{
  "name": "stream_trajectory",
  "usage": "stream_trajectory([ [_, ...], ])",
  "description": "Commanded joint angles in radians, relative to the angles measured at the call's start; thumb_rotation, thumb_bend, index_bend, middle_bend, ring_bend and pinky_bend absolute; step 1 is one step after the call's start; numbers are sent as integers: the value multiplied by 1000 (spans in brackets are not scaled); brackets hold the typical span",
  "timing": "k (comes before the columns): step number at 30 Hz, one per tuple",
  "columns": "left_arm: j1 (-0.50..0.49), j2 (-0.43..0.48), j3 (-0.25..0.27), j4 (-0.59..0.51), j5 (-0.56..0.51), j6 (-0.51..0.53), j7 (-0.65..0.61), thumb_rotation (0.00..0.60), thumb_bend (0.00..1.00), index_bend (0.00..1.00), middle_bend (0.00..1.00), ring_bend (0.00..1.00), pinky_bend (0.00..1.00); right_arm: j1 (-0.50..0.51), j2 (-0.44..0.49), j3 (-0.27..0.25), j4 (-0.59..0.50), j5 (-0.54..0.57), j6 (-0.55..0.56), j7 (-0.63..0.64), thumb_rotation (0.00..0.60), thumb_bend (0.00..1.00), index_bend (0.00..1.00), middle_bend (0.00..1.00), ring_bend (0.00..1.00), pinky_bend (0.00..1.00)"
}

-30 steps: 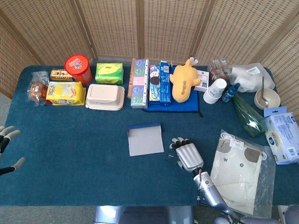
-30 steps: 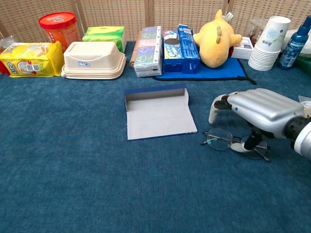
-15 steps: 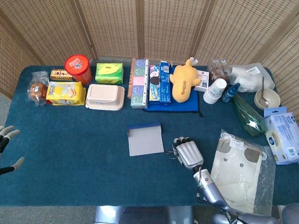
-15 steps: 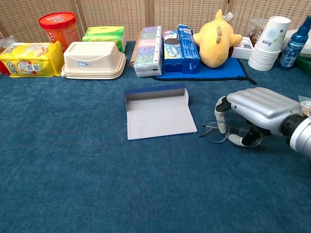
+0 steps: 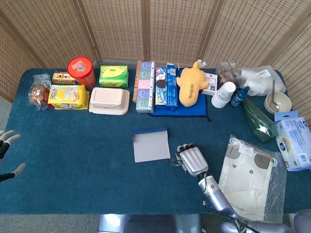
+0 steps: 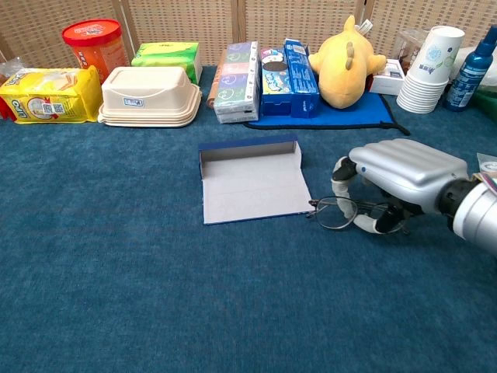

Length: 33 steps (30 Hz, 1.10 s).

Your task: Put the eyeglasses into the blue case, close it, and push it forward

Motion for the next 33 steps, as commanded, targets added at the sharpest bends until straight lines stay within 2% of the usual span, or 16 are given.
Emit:
stream_trajectory([
  [1,1,1,-1,0,0,3,-1,545,211,170,118,74,70,17,6,12,-21,13,-22,2,600,342,590,363,299,347],
  [6,7,7,0,-2,0,11,-1,543,211,170,118,74,70,80,1,48,-52,20,-80,-6,600,342,590,363,299,347],
  [12,13,10,2,-4,-4,16,0,541,211,170,118,74,70,151,-38,80,-24,55,-135,-22,600,342,589,363,299,347],
  [23,19,14,2,-6,-12,19,-1,542,211,170,118,74,70,255,-111,118,113,79,-183,-18,600,337,588,363,299,347],
  [33,24,17,0,-11,-16,23,0,543,211,170,118,74,69,300,-148,125,196,69,-192,15,600,335,586,361,299,347],
])
